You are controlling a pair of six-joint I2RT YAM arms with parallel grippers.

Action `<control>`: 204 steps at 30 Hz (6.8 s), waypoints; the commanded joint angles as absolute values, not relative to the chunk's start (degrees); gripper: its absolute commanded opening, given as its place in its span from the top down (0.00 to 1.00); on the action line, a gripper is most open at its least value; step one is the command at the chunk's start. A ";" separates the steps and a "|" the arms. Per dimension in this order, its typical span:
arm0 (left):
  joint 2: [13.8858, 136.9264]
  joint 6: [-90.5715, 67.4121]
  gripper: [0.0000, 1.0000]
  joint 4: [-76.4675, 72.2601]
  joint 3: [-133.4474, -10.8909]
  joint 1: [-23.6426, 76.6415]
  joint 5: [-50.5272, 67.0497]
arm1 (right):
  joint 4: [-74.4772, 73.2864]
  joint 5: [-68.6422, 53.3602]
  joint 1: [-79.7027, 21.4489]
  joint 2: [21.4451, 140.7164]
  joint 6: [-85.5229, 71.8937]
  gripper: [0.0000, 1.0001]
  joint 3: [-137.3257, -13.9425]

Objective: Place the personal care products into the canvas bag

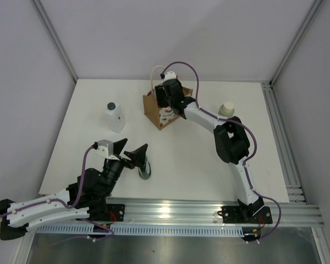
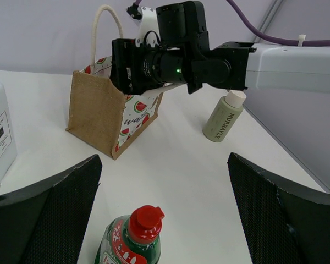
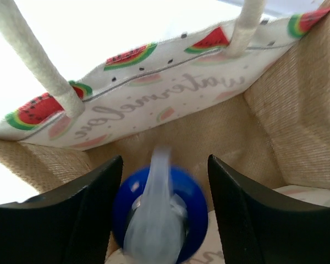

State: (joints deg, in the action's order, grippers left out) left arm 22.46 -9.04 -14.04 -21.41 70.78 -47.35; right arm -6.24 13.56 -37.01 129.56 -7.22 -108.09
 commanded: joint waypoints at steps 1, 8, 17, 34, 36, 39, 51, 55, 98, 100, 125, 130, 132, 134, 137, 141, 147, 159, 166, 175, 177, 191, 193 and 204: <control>22.50 -10.11 0.01 -15.73 -21.36 71.19 -47.11 | -5.97 15.03 -37.35 124.72 -6.24 0.31 -111.53; 22.68 -10.19 0.01 -15.47 -21.53 71.19 -47.28 | -8.17 15.12 -37.44 121.91 -5.89 0.28 -111.45; 22.85 -9.76 0.01 -15.56 -21.62 71.19 -47.46 | -10.28 18.98 -37.44 111.90 -1.85 0.16 -110.57; 22.59 -9.58 0.01 -15.91 -21.45 71.10 -47.90 | -8.68 28.92 -21.37 89.03 -8.52 0.10 -86.50; 22.85 -9.49 0.01 -15.91 -21.62 71.19 -47.99 | -10.10 27.43 -18.30 89.21 -10.71 0.09 -85.09; 23.29 -9.40 0.01 -16.08 -21.62 71.19 -47.81 | -11.16 26.37 -17.05 89.21 -11.51 0.09 -81.75; 24.61 -9.40 0.01 -16.17 -21.88 71.19 -47.29 | -5.80 24.61 -16.44 90.61 -10.02 0.04 -69.97; 24.87 -9.40 0.01 -16.08 -22.06 71.10 -47.55 | -4.22 23.56 -15.56 92.11 -10.55 0.04 -67.77; 26.54 -8.26 0.01 -17.23 -22.23 71.19 -47.99 | 10.99 11.08 -9.67 99.23 -9.58 0.63 -58.80; 26.46 -8.26 0.01 -17.23 -22.06 71.19 -47.99 | 10.81 10.72 -9.67 98.35 -9.32 0.78 -58.80; 25.49 -9.49 0.01 -15.82 -22.15 71.19 -47.29 | -4.84 18.03 -25.57 90.08 -4.30 1.00 -99.83; 24.35 -9.67 0.01 -15.91 -21.71 71.10 -47.20 | -2.03 16.35 -26.80 96.67 -5.10 1.00 -104.06; 24.17 -9.67 0.01 -16.00 -21.88 71.10 -47.11 | -0.71 14.08 -27.42 98.69 -5.27 1.00 -105.20; 24.34 -9.67 0.01 -15.91 -21.71 71.10 -46.85 | 2.34 11.18 -27.42 101.15 -6.68 1.00 -105.38; 24.70 -9.93 0.01 -15.56 -22.23 71.10 -46.58 | 3.52 8.44 -28.04 104.58 -7.21 1.00 -105.82; 24.52 -10.11 0.01 -15.47 -22.06 71.19 -46.41 | 2.37 8.44 -28.74 108.63 -7.65 1.00 -107.84; 24.34 -10.20 0.01 -15.56 -21.97 71.10 -46.14 | 1.85 8.00 -29.44 112.05 -7.91 1.00 -107.67; 24.52 -10.28 0.01 -15.56 -22.06 71.19 -46.14 | 2.64 9.67 -31.03 117.86 -7.91 1.00 -107.22; 24.61 -10.28 0.01 -15.56 -22.06 71.19 -46.06 | -2.10 13.18 -31.81 121.90 -6.95 1.00 -111.44; 24.35 -10.37 0.01 -15.29 -22.15 71.19 -45.97 | -5.54 15.03 -32.08 124.54 -6.07 0.94 -112.59; 24.17 -10.46 0.01 -15.29 -22.32 71.19 -46.05 | -6.85 15.12 -32.17 125.15 -5.72 0.90 -113.73; 24.26 -10.46 0.01 -15.38 -22.06 71.10 -46.05 | -7.65 15.29 -32.26 127.88 -6.68 0.51 -113.82; 24.26 -10.37 0.01 -15.38 -22.06 71.19 -46.05 | -7.82 15.29 -32.34 127.79 -6.77 0.47 -113.73; 24.26 -10.37 0.01 -15.29 -22.15 71.10 -46.05 | -8.35 15.73 -32.34 127.00 -6.94 0.36 -113.47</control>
State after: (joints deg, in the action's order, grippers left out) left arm 24.58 -9.06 -14.39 -21.41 70.78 -46.35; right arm -12.99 14.20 -32.01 129.14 -6.42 -109.65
